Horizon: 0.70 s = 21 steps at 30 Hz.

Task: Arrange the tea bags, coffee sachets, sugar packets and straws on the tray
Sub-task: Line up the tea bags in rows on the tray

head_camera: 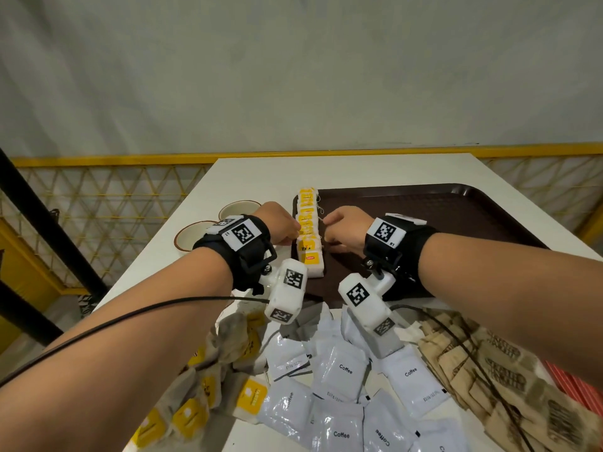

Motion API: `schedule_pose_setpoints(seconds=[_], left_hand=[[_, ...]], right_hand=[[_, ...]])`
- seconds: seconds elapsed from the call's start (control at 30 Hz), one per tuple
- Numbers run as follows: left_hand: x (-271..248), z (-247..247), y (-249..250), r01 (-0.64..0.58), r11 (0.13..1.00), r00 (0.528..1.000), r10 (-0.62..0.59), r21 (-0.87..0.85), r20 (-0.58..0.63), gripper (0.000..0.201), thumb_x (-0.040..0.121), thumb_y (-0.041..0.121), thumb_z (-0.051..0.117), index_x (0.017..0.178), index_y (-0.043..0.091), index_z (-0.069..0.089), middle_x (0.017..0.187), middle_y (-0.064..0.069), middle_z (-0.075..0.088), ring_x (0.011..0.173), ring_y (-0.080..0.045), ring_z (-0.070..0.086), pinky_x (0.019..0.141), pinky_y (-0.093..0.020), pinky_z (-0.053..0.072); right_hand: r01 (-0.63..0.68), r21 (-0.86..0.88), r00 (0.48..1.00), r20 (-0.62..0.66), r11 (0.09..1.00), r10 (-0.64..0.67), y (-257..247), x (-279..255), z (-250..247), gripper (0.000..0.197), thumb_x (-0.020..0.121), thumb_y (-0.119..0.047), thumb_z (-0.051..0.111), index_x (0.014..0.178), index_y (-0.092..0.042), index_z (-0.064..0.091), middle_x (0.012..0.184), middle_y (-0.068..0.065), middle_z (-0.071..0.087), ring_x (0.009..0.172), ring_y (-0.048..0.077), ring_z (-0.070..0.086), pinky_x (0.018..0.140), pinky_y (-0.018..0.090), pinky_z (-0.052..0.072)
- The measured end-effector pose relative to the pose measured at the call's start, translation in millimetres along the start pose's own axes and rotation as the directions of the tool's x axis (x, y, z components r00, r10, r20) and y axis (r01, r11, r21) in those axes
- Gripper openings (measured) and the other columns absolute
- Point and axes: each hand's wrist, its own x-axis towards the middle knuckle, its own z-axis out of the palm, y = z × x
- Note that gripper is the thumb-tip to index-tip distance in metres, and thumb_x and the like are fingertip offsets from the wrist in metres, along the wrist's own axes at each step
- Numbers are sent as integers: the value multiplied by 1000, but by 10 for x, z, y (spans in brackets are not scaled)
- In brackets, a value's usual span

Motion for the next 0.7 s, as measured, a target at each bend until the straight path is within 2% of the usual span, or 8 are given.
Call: schedule_pose_setpoints(seconds=[0.1,0.2,0.27,0.37,0.47,0.53,0.6,0.7], left_hand=[[-64,-58,-26,-31,999,999,31,36,8,20,90,-5,55,105,-1,67,93,-11,62,72,-13,58,59,-15,52],[-184,-160,-54,-59,998,996,57,25,71,16,88,-8,56,92,2,68,84,-10,64,71,-12,61,62,-12,54],[-309,-262,-73,-69,998,987,67,6,144,16,87,-10,56,88,1,68,80,-9,66,70,-11,63,67,-15,56],[-533,-445,-157,-104,993,972,92,46,216,17,87,-10,56,85,1,69,76,-7,69,70,-12,66,71,-19,57],[-769,-627,-325,-162,943,960,81,292,269,13,84,0,67,85,12,71,77,-1,69,72,-12,66,73,-16,56],[-881,-690,-427,-223,796,954,58,563,295,12,79,17,75,90,24,72,87,6,71,81,-10,67,74,-15,52],[-954,-673,-494,-236,690,948,7,684,320,21,76,30,77,95,29,70,92,12,69,86,-6,64,74,-16,49],[-977,-568,-561,-215,618,946,-59,756,318,37,71,40,79,105,30,66,91,16,64,84,-4,59,75,-16,47]], right_hand=[[-25,3,990,142,1000,25,-57,-197,-101,17,89,6,52,78,-5,56,74,10,56,69,18,56,69,29,52],[-37,-107,905,419,994,79,-86,-395,-84,14,92,7,50,86,0,61,83,14,65,70,17,60,65,22,53],[-12,-127,898,434,992,66,-66,-428,-65,16,92,9,49,87,1,63,90,16,66,73,17,62,65,21,55],[12,-84,920,391,996,22,-75,-466,-47,15,91,11,50,88,2,62,87,17,66,66,16,60,58,19,54],[104,-88,903,426,991,-57,-95,-532,45,12,88,10,55,90,1,63,89,18,67,69,16,61,69,25,53],[190,-189,869,489,963,-76,-128,-588,183,11,84,3,64,92,-4,68,95,17,70,79,19,64,83,33,55],[348,-392,832,548,852,-87,-189,-621,348,19,78,-16,75,97,-18,71,103,9,72,89,17,66,94,38,53],[525,-577,778,623,625,-79,-319,-699,605,55,72,-43,78,121,-23,63,115,-7,67,103,12,63,96,29,48]])
